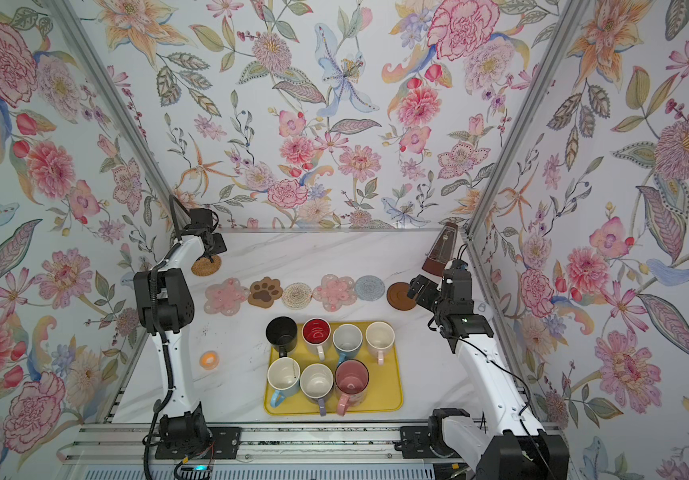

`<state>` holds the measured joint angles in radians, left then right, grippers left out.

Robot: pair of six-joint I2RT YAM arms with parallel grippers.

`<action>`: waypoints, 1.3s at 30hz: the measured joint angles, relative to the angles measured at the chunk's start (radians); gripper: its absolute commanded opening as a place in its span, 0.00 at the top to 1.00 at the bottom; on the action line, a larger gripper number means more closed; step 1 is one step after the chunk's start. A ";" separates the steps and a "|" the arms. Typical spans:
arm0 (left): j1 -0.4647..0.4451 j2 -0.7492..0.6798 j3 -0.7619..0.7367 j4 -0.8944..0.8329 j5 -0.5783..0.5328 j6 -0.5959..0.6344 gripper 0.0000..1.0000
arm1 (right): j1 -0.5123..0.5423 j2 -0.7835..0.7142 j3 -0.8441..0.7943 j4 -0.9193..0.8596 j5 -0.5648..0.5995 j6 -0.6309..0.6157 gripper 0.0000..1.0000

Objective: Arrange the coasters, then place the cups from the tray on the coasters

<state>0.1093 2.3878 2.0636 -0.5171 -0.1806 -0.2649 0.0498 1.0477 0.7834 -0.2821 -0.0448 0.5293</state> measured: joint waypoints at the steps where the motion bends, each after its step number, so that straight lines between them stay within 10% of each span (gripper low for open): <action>1: 0.002 0.013 0.014 -0.005 0.003 0.003 0.28 | 0.000 -0.007 -0.008 -0.005 0.001 0.001 0.01; 15: 0.022 0.144 0.198 -0.077 0.009 0.015 0.30 | -0.006 -0.055 -0.050 -0.032 0.011 0.011 0.01; 39: 0.035 0.111 0.031 -0.037 -0.010 -0.012 0.32 | -0.022 -0.037 -0.055 -0.033 0.006 0.010 0.01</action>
<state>0.1444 2.4992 2.0949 -0.5541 -0.1902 -0.2768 0.0280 1.0103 0.7288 -0.3149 -0.0383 0.5396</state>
